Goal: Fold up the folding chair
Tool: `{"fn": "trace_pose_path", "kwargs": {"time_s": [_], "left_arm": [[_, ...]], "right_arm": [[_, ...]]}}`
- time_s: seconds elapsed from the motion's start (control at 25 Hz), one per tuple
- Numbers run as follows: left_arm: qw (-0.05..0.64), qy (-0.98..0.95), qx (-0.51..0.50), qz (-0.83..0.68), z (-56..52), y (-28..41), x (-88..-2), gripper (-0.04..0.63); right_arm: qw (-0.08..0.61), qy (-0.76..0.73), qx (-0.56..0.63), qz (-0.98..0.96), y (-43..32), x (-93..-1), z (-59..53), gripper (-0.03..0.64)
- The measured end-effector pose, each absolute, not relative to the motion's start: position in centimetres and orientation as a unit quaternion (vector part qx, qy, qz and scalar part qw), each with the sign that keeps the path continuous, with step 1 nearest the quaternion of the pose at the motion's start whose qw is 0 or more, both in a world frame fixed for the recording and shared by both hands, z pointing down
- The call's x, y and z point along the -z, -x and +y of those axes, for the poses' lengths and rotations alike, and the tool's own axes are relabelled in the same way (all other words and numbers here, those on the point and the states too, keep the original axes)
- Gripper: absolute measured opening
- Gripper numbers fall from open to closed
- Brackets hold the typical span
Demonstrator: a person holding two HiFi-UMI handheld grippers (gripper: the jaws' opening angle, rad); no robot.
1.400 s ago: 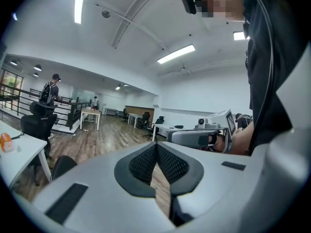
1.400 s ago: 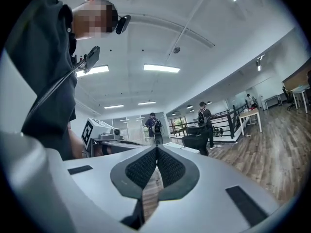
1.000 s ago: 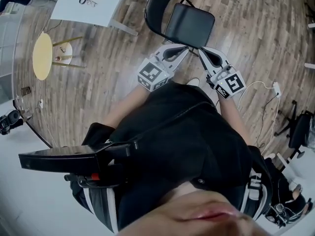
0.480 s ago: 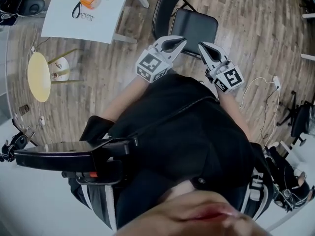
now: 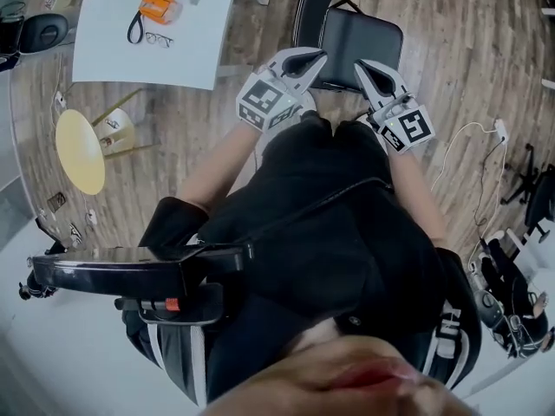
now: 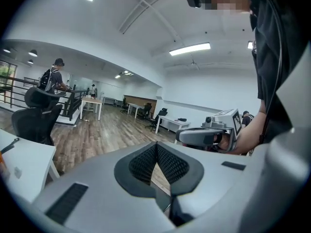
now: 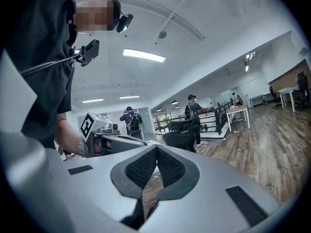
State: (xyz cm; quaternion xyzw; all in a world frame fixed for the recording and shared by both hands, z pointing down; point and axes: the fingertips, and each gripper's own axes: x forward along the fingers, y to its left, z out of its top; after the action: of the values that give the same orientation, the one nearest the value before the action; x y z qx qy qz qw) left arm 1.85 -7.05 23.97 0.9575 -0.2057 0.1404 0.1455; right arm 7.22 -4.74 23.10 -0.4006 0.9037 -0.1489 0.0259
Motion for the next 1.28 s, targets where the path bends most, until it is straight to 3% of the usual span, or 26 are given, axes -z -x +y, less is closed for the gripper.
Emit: {"fn": "trace_pose_path", "kwargs": {"time_s": [0.48,0.68,0.88,1.28], "left_arm": [[0.238,-0.892,-0.231,-0.306,-14.8,2.4,-37.1,0.006],[0.303,-0.849,-0.312,-0.299,-17.1,3.6,-44.2,0.137],[0.371,-0.798,-0.367,-0.301,-16.8,5.1,-49.9,0.201],[0.403,-0.768,-0.401,-0.297,-19.5,4.7,-55.7,0.216]], "right_arm": [[0.019,0.372,0.175,0.911,-9.7,-31.4,-9.8,0.008],[0.019,0.379,0.189,0.906,-11.5,-36.3,-11.5,0.008],[0.021,0.383,0.217,0.898,-12.2,-41.6,-11.1,0.008],[0.004,0.390,0.250,0.886,-13.6,-50.9,-9.4,0.008]]}}
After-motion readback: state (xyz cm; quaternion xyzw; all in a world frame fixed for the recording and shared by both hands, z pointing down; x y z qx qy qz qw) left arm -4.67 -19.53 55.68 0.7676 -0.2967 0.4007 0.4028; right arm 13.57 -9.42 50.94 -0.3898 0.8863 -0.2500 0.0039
